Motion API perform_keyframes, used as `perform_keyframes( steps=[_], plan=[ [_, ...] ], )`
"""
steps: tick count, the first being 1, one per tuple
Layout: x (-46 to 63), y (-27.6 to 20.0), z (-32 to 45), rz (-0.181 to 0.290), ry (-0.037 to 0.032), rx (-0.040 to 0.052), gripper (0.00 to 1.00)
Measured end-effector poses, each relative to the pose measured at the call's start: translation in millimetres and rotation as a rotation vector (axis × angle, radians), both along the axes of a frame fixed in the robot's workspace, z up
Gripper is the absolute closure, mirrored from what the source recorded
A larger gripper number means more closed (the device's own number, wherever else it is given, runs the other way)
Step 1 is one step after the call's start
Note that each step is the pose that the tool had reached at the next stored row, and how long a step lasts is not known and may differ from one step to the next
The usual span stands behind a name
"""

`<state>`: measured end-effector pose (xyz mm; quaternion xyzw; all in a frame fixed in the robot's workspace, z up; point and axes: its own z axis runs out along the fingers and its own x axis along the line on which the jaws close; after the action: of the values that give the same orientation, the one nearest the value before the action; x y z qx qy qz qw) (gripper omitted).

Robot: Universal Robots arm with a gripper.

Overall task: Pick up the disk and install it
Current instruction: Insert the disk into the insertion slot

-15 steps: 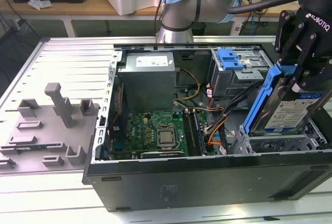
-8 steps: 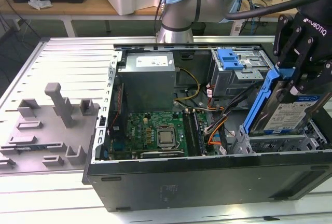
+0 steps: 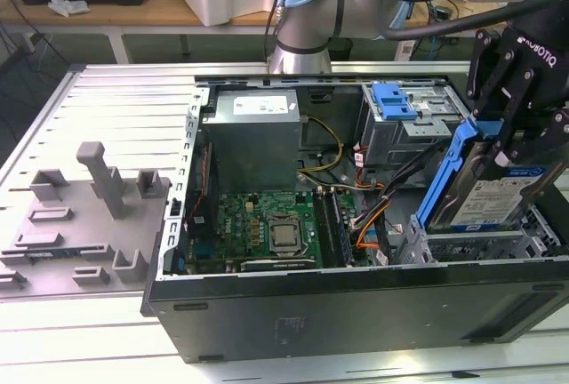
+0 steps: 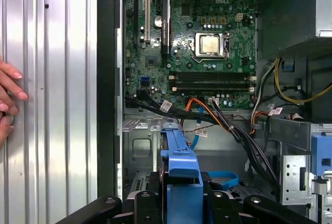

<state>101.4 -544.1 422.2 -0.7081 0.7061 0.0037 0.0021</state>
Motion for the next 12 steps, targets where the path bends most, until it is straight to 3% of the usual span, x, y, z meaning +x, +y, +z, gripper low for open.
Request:
perform_keyframes(
  steps=[12],
  plan=[
    [0.0,0.0,-5.9,0.000,0.0000,0.0000,0.63]
  ],
)
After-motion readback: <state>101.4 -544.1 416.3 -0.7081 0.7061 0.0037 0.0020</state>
